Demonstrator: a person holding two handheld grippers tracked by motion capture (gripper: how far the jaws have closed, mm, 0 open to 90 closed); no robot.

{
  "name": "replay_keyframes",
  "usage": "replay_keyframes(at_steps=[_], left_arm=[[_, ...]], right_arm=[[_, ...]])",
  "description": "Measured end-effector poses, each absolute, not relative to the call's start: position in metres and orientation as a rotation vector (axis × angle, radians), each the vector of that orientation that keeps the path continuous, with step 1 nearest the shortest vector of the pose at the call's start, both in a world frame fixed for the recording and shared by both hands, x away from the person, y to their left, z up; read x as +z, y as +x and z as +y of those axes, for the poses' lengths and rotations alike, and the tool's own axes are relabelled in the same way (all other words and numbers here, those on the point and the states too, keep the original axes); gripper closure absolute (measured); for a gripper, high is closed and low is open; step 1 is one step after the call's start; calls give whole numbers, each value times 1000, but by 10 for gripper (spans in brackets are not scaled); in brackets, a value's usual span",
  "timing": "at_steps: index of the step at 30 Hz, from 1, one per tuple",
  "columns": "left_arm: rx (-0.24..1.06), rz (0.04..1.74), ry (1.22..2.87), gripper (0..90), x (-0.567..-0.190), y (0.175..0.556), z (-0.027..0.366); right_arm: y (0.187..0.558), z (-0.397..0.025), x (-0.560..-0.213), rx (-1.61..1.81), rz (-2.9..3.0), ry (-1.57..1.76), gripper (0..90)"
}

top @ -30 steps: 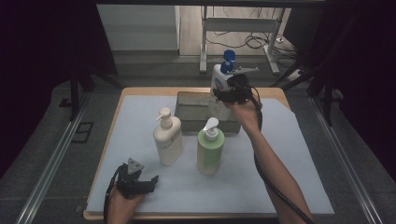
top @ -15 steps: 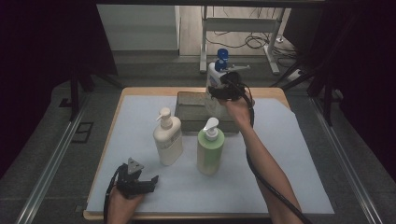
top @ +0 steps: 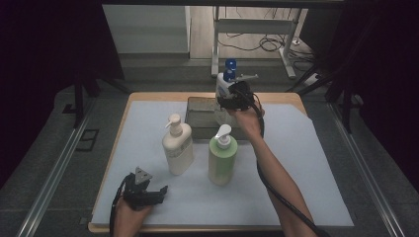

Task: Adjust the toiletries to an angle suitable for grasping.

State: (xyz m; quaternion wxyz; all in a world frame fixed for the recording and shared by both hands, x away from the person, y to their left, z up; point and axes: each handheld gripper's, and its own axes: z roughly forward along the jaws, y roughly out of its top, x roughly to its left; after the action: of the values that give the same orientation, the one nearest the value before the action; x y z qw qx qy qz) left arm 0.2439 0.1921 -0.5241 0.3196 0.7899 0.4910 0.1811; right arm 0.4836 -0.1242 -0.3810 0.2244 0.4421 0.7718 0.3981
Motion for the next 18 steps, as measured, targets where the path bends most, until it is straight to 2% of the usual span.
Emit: replay_keyframes(at_steps=[18], left_arm=[[477,1291,2076,123,-524,244,192]], right_arm=[[476,-125,-403,1092,2169,1236,404]])
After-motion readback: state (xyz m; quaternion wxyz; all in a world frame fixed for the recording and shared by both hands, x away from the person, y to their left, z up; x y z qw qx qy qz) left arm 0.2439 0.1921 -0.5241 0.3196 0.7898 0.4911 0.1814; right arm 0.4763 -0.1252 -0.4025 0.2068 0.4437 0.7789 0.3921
